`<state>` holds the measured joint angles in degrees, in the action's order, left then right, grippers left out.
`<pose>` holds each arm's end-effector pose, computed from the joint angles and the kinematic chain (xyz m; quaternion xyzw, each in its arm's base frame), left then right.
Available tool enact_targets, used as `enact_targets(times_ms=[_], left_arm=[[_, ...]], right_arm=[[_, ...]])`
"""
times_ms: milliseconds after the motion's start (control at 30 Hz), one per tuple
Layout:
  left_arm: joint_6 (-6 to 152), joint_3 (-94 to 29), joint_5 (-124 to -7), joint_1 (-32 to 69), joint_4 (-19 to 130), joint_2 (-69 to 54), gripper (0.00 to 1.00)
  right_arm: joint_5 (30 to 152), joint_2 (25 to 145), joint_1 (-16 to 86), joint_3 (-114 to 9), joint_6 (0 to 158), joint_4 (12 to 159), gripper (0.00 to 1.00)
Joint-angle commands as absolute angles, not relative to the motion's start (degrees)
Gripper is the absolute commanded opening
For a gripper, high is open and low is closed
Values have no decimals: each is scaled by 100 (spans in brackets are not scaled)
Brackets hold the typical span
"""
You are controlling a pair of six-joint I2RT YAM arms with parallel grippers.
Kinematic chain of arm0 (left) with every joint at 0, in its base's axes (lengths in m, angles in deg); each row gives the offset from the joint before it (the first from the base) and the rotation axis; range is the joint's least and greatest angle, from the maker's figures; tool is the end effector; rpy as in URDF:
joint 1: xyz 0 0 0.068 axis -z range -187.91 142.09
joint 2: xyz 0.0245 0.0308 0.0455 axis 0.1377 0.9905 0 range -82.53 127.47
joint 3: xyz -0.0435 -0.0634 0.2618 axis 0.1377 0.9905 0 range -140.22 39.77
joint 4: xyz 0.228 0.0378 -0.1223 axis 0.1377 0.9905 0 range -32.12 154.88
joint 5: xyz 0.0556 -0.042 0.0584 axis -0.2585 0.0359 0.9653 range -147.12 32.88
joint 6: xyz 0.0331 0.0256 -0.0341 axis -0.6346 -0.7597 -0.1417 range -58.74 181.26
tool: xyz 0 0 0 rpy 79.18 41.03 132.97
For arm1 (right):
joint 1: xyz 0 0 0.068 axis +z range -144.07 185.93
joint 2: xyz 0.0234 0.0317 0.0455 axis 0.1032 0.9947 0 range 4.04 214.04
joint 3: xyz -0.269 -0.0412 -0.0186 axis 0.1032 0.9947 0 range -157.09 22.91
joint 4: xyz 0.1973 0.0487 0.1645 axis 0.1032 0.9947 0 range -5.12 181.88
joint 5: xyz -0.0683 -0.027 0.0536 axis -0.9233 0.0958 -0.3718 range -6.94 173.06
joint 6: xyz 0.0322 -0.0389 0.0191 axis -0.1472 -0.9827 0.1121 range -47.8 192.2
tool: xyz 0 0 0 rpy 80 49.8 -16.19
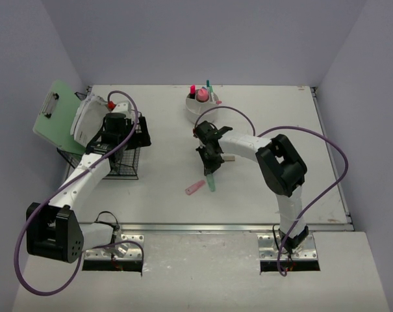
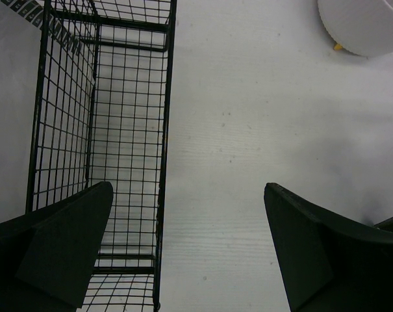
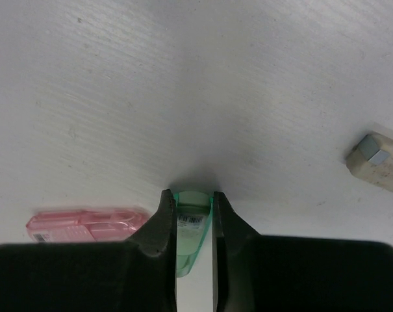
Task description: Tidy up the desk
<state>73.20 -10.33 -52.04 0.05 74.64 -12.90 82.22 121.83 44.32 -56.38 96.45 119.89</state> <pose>0.2651 -0.0339 0.2708 -0.0510 0.8900 -0.0391 0.4514 0.3163 0.2501 0.1363 -0.1209 0.9822 0.0683 0.1263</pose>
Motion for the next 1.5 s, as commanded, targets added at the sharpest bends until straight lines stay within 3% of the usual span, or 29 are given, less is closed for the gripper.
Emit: enact_targets(times_ms=[0,300,533,633,767,967,1467], left_arm=[[7390,-1234,-5219,26,7354,-1265,100],[7409,-1267,-5232,26,7353,-1274,100],[7400,-1314,-5194,26,7334,-1274,100],[7400,-1314,-5194,26,7310,-1250,100],[7396,-1335,-5181,24,7300,-1208,100],[7333,-1366,-5132,2,7288,-1169,100],[7312,-1478,-5232,-9,7136,-762,100]], right_arm=[[8063,11745,4375,-6005,9358,12030,0],[7826,10974,4137,-6398,8428,11196,0],[6860,10334,4135,-5713,7211,7777,0],[6068,10539,4087,-5380,6422,6026,0],[6229,10907,4007,-5249,5964,4286,0],[6282,11615,3911,-5936,5937,3802,0],[6267,12353,3669,-5977,6306,3707,0]])
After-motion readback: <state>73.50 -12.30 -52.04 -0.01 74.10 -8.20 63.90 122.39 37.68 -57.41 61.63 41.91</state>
